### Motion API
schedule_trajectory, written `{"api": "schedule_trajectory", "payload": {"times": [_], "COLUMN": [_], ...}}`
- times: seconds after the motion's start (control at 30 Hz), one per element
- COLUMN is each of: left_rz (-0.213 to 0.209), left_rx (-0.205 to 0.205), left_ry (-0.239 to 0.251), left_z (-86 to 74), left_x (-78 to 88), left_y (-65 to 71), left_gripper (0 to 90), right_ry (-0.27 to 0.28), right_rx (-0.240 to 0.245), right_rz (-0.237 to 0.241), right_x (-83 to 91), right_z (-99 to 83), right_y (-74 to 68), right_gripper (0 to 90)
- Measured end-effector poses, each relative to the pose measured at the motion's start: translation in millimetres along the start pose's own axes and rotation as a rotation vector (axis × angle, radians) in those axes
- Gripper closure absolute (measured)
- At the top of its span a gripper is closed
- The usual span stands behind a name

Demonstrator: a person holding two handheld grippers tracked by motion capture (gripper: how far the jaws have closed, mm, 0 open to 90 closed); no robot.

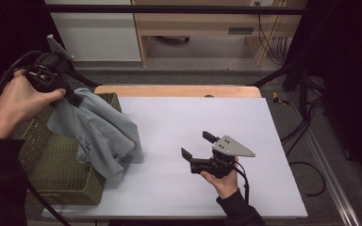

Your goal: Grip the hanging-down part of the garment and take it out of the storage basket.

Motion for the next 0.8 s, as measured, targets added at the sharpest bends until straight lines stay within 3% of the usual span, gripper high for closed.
{"api": "schedule_trajectory", "payload": {"times": [0.2,0.23,0.43,0.53,0.8], "left_rz": [0.003,0.004,0.008,0.008,0.004], "left_rx": [0.010,0.011,0.017,0.018,0.018], "left_ry": [0.001,-0.002,-0.009,-0.010,-0.011], "left_z": [-0.1,-0.3,-0.9,-0.9,-0.1], "left_x": [-0.1,-0.2,0.1,0.2,-0.6], "left_y": [-1.3,-1.9,-3.2,-3.3,-3.7], "left_gripper": [80.7,80.7,80.8,80.7,80.8], "right_ry": [-0.006,-0.003,0.005,0.007,0.011], "right_rx": [-0.008,-0.025,-0.041,-0.058,-0.048], "right_rz": [-0.039,-0.067,-0.132,-0.153,-0.207], "right_x": [24.2,32.4,48.6,54.0,63.8], "right_z": [-16.1,-22.5,-36.1,-42.8,-51.3], "right_y": [18.8,24.9,37.3,42.6,49.6], "right_gripper": [7.6,6.5,3.8,2.8,1.6]}}
Point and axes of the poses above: each handheld gripper's, and its own axes: x roughly backward along the jaws, z roughly out of its top, y roughly to its right, the point moved 5 cm from there along -x, roughly forward along the jaws
